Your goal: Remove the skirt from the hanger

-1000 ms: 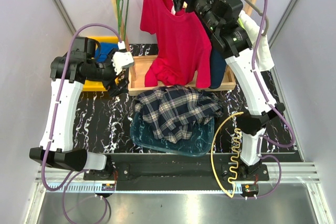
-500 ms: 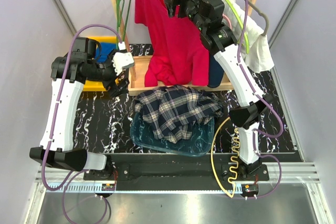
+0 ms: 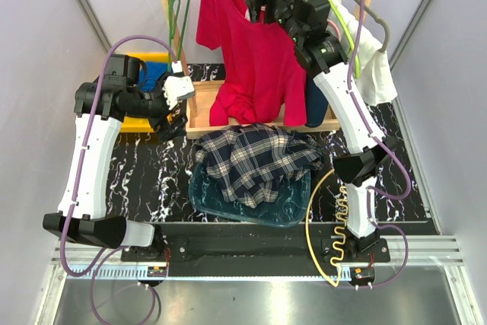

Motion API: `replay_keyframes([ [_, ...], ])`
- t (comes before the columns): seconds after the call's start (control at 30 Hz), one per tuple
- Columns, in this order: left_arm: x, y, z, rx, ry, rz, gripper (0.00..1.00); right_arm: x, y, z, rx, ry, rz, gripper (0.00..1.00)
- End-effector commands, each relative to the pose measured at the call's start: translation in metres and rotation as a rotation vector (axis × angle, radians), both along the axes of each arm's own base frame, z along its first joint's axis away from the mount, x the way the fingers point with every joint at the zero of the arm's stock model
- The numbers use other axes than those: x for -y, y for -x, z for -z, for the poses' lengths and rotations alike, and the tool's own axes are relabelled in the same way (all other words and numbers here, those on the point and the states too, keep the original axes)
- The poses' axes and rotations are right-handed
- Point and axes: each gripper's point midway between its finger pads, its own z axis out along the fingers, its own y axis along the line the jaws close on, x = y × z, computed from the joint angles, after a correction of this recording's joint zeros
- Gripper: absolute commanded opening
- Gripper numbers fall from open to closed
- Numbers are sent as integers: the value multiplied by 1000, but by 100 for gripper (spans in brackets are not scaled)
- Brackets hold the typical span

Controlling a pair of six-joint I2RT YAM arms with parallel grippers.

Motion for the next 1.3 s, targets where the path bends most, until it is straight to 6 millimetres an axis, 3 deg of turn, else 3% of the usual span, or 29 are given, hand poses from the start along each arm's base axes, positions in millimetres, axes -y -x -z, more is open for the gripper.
replay_keyframes([
  [0.0, 2, 25, 10, -110, 10, 19, 99, 47, -3, -45, 99, -54, 79, 75],
  [0.13, 3, 25, 10, -116, 19, 22, 99, 53, -6, -44, 93, -65, 79, 76],
  [0.33, 3, 24, 9, -112, 17, 19, 99, 32, -11, -20, 14, -92, -16, 75],
  [0.57, 2, 25, 16, -135, 12, 19, 99, 10, 0, -26, 10, -134, -138, 74],
  [0.83, 3, 24, 16, -134, 17, 20, 99, -5, -10, 3, -57, -122, -151, 73],
  [1.1, 2, 23, 19, -141, 9, 17, 99, -10, -7, -1, -44, -124, -163, 43],
  [1.27, 2, 23, 19, -142, 10, 15, 99, -12, -7, 1, -51, -125, -163, 34],
])
